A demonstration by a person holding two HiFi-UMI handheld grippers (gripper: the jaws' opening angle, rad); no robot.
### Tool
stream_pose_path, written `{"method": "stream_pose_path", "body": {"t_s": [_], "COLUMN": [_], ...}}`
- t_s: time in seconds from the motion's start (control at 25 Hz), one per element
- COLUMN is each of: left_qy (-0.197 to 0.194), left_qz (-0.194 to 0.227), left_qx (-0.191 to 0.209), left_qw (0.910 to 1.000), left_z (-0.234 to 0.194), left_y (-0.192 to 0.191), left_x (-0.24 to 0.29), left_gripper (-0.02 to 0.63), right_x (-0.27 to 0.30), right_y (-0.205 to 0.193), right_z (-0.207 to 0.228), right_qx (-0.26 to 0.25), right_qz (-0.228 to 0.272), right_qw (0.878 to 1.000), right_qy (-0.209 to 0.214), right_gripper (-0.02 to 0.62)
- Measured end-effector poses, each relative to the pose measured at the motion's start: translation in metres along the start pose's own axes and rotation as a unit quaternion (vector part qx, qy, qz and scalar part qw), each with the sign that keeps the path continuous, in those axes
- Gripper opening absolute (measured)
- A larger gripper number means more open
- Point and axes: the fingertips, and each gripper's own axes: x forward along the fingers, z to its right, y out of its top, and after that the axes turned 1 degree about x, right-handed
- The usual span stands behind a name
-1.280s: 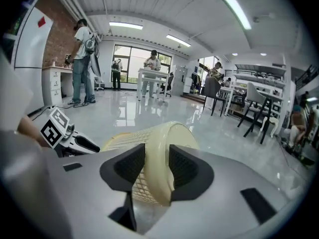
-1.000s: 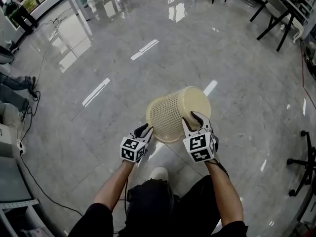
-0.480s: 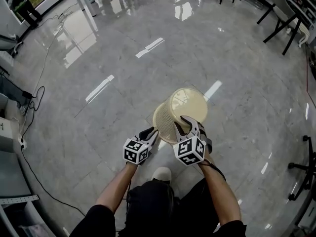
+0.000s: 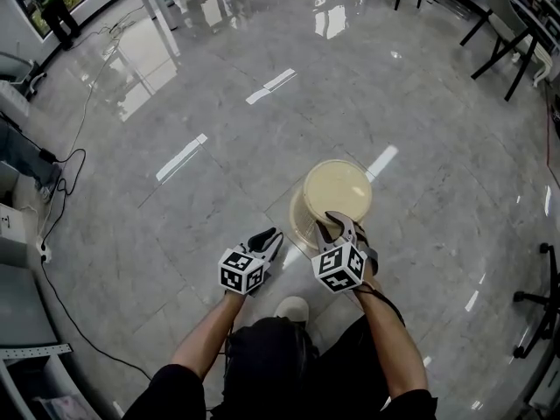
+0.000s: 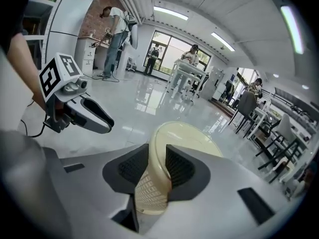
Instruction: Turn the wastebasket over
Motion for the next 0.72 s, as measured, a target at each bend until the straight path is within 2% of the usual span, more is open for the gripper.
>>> {"method": "stream_pose_path", "body": {"t_s": [0.12, 0.24, 0.32, 0.44, 0.52, 0.64, 0.72], "left_qy": [-0.011, -0.027, -0.040, -0.059, -0.074, -0.086, -0.088], "left_qz": [0.020, 0.047, 0.064, 0.084, 0.097, 0.110, 0.109], "left_qx": [0.012, 0.025, 0.032, 0.048, 0.057, 0.055, 0.048], "left_qw": [0.9997, 0.9982, 0.9966, 0.9935, 0.9909, 0.9887, 0.9890], "left_z": [0.009, 0.019, 0.027, 0.043, 0.055, 0.068, 0.074], "left_y": [0.020, 0.046, 0.063, 0.084, 0.096, 0.107, 0.103], "left_x": [-0.004, -0.006, -0.009, -0.013, -0.015, -0.009, -0.003], "left_gripper": [0.066, 0.041, 0.019, 0.008, 0.006, 0.006, 0.006], "right_x": [-0.011, -0.024, -0.036, -0.057, -0.070, -0.082, -0.084], "right_y": [0.008, 0.011, 0.015, 0.020, 0.019, 0.013, 0.005], "right_z": [0.003, 0.010, 0.020, 0.033, 0.041, 0.058, 0.060], "right_qx": [0.011, 0.052, 0.071, 0.071, 0.111, 0.194, 0.218], "right_qz": [0.019, 0.035, 0.049, 0.076, 0.092, 0.119, 0.121], "right_qw": [1.000, 0.998, 0.996, 0.993, 0.988, 0.971, 0.965], "right_qy": [-0.006, -0.005, -0.018, -0.049, -0.062, -0.080, -0.083], "right_gripper": [0.109, 0.101, 0.059, 0.014, 0.011, 0.011, 0.011]}}
